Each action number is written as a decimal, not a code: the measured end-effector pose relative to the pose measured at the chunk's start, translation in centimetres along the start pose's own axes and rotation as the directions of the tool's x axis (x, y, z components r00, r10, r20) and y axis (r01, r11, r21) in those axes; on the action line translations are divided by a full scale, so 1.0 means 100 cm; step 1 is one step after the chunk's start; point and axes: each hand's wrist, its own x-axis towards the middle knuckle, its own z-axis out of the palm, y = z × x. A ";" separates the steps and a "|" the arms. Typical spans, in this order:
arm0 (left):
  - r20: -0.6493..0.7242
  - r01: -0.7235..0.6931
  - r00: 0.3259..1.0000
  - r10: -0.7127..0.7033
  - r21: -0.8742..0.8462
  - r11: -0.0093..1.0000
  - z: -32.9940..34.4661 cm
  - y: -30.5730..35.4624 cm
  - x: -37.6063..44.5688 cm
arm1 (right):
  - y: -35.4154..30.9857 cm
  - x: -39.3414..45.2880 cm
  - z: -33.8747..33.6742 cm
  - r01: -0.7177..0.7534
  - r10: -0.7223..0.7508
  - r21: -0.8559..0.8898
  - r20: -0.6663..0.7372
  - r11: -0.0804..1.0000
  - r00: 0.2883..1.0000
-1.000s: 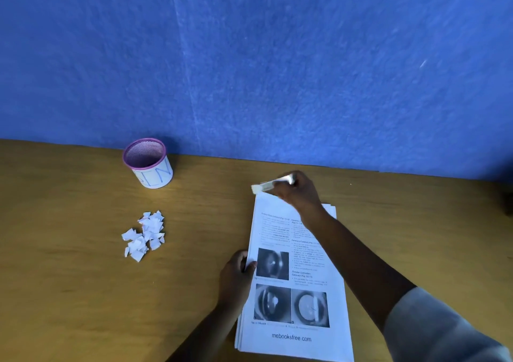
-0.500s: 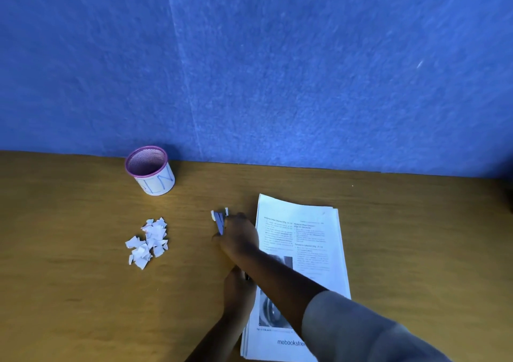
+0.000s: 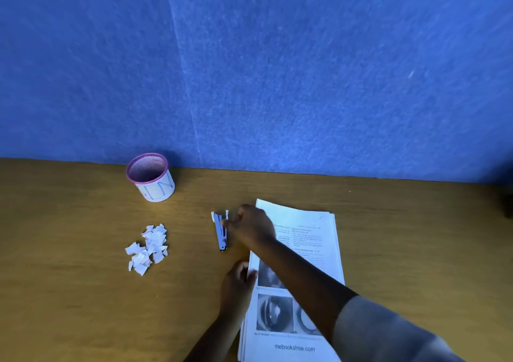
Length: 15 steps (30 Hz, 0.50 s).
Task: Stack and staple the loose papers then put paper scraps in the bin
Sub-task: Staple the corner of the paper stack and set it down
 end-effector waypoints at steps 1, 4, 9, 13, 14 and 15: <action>-0.047 0.070 0.996 -0.072 -0.040 0.997 -0.025 -0.023 -0.019 | 0.003 -0.001 -0.012 -0.014 0.016 0.040 -0.035 0.999 0.999; 0.021 0.009 1.000 -0.007 -0.090 0.996 -0.032 -0.026 -0.022 | 0.020 -0.004 -0.048 -0.033 0.043 0.080 -0.131 0.996 0.990; -0.174 -0.156 0.973 0.150 -0.023 0.987 -0.028 -0.011 -0.031 | 0.042 -0.005 -0.072 -0.082 0.137 0.269 -0.193 0.960 0.972; -0.223 -0.243 0.928 0.297 0.240 0.940 -0.027 0.008 -0.048 | 0.042 -0.021 -0.075 -0.055 0.205 0.507 -0.245 0.860 0.947; -0.222 -0.268 0.917 0.332 0.274 0.924 -0.027 0.010 -0.050 | 0.042 -0.026 -0.077 -0.041 0.214 0.539 -0.263 0.842 0.941; -0.213 -0.293 0.908 0.361 0.293 0.910 -0.029 0.011 -0.051 | 0.042 -0.031 -0.079 -0.023 0.217 0.562 -0.280 0.827 0.935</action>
